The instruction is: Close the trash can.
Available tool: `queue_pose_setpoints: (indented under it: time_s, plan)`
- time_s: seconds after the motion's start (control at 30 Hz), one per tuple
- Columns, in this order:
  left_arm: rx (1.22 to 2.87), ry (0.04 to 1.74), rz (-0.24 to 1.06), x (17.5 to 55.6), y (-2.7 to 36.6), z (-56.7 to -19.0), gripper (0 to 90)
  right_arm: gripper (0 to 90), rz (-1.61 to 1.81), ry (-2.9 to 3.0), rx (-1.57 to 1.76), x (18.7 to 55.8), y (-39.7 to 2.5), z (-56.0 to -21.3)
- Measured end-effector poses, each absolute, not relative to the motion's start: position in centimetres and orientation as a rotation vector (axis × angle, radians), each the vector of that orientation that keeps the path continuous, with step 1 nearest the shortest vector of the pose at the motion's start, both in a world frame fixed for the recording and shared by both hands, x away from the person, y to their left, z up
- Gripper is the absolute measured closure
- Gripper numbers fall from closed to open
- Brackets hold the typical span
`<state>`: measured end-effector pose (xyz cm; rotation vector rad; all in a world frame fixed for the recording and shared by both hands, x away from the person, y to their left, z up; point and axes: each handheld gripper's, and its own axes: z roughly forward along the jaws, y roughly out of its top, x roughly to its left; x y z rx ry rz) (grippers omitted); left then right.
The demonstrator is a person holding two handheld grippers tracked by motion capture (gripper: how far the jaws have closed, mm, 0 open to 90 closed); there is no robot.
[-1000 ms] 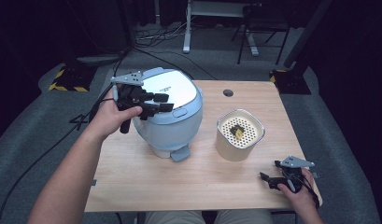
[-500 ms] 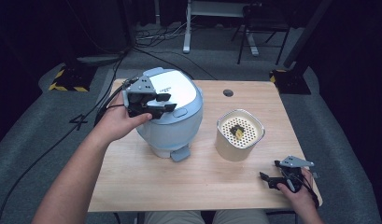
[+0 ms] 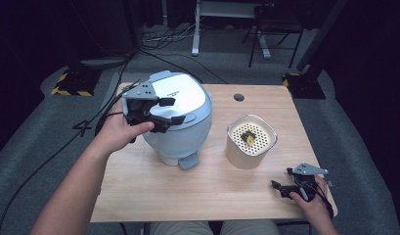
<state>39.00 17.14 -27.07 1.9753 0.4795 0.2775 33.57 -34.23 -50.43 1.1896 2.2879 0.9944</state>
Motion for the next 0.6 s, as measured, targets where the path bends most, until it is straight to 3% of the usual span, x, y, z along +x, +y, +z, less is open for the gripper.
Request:
queue_pose_setpoints:
  time_s: [0.27,0.6]
  plan:
    - [1.979,0.418,0.272,34.5,18.0,-27.0,28.6,13.1,0.992,2.292,1.186,33.7,-34.1,-50.4]
    - [1.972,0.465,0.278,31.0,19.4,-29.5,27.1,12.9,0.995,2.295,1.182,33.8,-34.0,-50.4]
